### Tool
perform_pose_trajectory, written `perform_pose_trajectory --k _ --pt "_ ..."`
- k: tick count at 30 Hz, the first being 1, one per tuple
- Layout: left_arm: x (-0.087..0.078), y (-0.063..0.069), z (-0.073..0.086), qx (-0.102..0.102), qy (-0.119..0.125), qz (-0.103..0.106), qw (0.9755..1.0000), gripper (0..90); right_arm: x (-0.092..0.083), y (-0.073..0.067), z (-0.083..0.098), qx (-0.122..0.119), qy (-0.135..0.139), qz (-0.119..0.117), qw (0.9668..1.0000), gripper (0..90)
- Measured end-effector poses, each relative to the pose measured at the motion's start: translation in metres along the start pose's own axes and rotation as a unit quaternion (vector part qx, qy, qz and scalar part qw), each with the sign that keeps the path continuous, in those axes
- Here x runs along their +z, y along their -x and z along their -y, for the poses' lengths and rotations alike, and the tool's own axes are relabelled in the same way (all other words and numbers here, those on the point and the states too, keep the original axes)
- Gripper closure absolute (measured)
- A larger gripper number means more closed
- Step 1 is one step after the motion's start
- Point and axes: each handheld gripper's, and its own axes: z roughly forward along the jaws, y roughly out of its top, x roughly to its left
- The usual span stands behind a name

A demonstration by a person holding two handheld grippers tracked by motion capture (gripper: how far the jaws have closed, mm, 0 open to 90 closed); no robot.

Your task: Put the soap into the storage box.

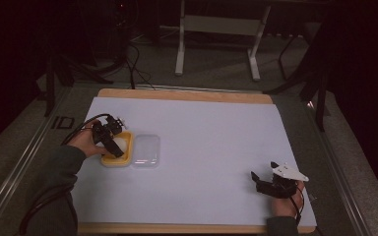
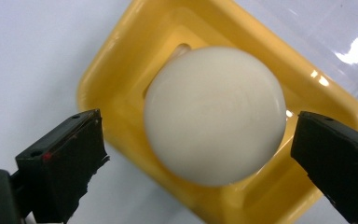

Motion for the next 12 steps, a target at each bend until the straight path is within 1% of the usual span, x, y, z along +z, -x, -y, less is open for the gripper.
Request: perform_pose_trajectory --k 2,4,7,8,10,11,12 --pt "-0.009 0.001 0.002 0.003 0.015 -0.006 0.9999 3.2 0.000 0.000 0.000 0.000 0.000 0.000 1.0000 14.8" --pt "-0.017 0.003 0.005 0.001 0.038 -0.006 0.9992 3.2 0.000 0.000 0.000 -0.001 0.000 0.001 1.0000 14.8" --pt "-0.030 0.009 0.009 0.004 0.076 -0.004 0.9971 3.5 0.000 0.000 0.000 -0.001 0.000 0.001 1.0000 14.8" --pt "-0.034 0.013 0.011 0.010 0.091 -0.008 0.9958 3.7 0.000 0.000 0.000 -0.001 0.000 0.001 1.0000 14.8" --pt "-0.040 0.026 0.017 0.016 0.124 -0.006 0.9921 5.3 0.000 0.000 0.000 0.001 -0.001 0.001 1.0000 14.8" --pt "-0.043 0.034 0.022 0.023 0.138 -0.012 0.9900 5.9 0.000 0.000 0.000 0.002 -0.001 0.001 1.0000 14.8" --pt "-0.045 0.043 0.027 0.024 0.157 -0.016 0.9871 6.2 0.000 0.000 0.000 0.004 -0.003 0.001 1.0000 14.8"
